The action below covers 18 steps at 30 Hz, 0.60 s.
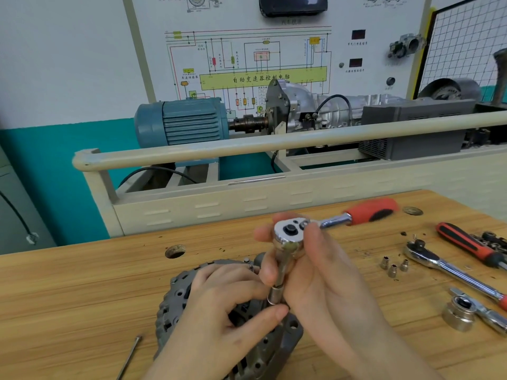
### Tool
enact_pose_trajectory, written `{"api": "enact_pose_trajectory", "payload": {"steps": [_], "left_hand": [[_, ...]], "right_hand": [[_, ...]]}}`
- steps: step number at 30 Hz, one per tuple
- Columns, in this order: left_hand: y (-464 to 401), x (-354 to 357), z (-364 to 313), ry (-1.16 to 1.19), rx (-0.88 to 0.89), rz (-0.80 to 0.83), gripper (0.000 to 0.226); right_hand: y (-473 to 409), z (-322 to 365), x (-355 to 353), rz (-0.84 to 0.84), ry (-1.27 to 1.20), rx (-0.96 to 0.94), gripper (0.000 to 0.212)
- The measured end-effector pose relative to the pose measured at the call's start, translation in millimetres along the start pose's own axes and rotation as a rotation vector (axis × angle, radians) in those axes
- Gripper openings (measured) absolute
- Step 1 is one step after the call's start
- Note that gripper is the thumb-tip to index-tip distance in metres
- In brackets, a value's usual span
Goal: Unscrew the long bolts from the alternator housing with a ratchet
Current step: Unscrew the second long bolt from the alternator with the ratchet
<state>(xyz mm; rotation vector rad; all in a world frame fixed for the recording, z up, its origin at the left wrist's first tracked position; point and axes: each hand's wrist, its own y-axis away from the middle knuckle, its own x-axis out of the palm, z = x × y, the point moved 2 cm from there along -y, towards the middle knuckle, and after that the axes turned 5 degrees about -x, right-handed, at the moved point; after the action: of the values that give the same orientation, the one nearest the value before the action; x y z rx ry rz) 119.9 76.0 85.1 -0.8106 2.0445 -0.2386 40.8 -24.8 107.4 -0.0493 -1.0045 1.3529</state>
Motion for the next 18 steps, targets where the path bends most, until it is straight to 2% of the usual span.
{"api": "enact_pose_trajectory", "payload": {"steps": [11,18], "left_hand": [[-1.8,1.1,-1.5,0.007,0.011,-0.036,0.052],[-1.9,0.4,-2.6,0.045,0.003,-0.069,0.069]], "right_hand": [[0.5,0.0,2.6,-0.031,0.003,-0.019,0.034],[3.3,0.5,2.3,-0.041,0.004,-0.034,0.036]]}}
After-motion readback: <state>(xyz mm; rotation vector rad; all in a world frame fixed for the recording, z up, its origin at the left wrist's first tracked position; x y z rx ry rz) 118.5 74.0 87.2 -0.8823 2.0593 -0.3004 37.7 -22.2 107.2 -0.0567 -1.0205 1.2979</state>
